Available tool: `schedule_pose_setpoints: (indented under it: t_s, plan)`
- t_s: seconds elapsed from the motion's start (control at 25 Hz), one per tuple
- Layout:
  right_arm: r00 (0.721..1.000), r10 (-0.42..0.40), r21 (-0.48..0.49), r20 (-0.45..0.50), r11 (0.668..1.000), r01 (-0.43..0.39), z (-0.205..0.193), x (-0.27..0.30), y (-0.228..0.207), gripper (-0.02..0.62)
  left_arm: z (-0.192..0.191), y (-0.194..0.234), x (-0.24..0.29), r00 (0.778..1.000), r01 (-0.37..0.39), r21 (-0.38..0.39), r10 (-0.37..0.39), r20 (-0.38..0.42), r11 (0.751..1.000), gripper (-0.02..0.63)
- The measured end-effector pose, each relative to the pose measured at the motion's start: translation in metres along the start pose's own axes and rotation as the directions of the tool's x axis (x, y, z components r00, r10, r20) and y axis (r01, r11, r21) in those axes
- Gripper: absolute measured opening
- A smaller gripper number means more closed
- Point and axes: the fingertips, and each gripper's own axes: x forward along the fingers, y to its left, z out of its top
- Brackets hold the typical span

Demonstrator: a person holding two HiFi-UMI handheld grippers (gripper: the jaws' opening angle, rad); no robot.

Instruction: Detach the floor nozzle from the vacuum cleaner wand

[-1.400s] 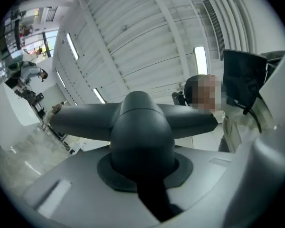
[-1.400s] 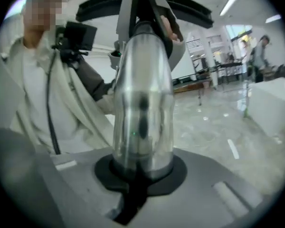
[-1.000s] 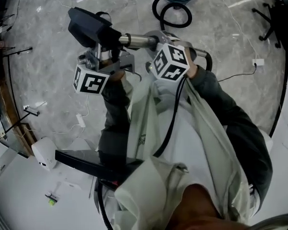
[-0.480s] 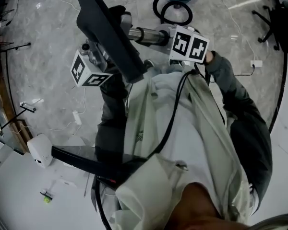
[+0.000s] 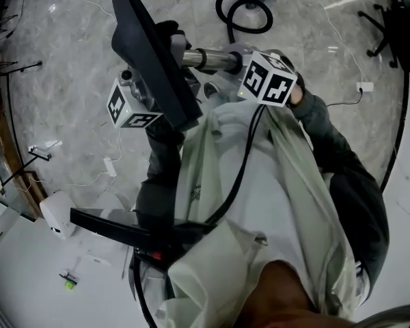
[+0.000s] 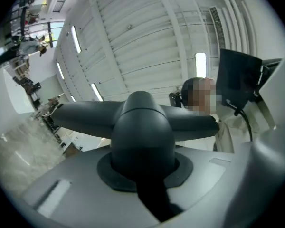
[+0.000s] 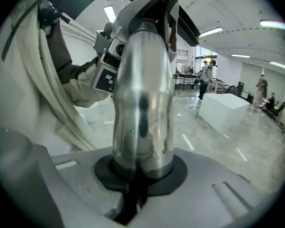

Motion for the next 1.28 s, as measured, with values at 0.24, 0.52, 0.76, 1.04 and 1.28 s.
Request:
schedule_pose_setpoints:
  t_s: [0.24,0.52,0.76,1.04,1.28]
  plan:
    - [0.999,0.035,0.008,0.025,0.999,-0.035,-0.008,-0.005,0.002,0.04,-0.011,-0.009,0.006,1.0,0.024,0.03,-0.024,-0.003,0.999,0.072]
    - [0.978,-0.202,0.018,-0.049,0.979,0.203,-0.013,0.001,-0.012,0.04,-0.009,0.015,-0.01,0.988,-0.152,-0.016,0.152,0.015,0.988,0.072]
    - [0.967,0.247,-0.026,0.064,0.969,-0.246,-0.01,-0.014,0.048,0.041,-0.017,-0.058,0.0,0.967,0.254,0.005,-0.253,-0.026,0.967,0.075]
    - [0.998,-0.036,-0.023,0.052,0.999,0.037,-0.003,-0.015,0.011,0.043,-0.007,-0.033,0.0,0.998,0.049,0.051,-0.051,0.03,0.997,0.074]
    - [0.938,-0.347,-0.016,-0.015,0.938,0.346,0.003,-0.012,-0.012,0.04,0.007,-0.006,-0.008,0.982,-0.188,0.033,0.186,0.038,0.982,0.075]
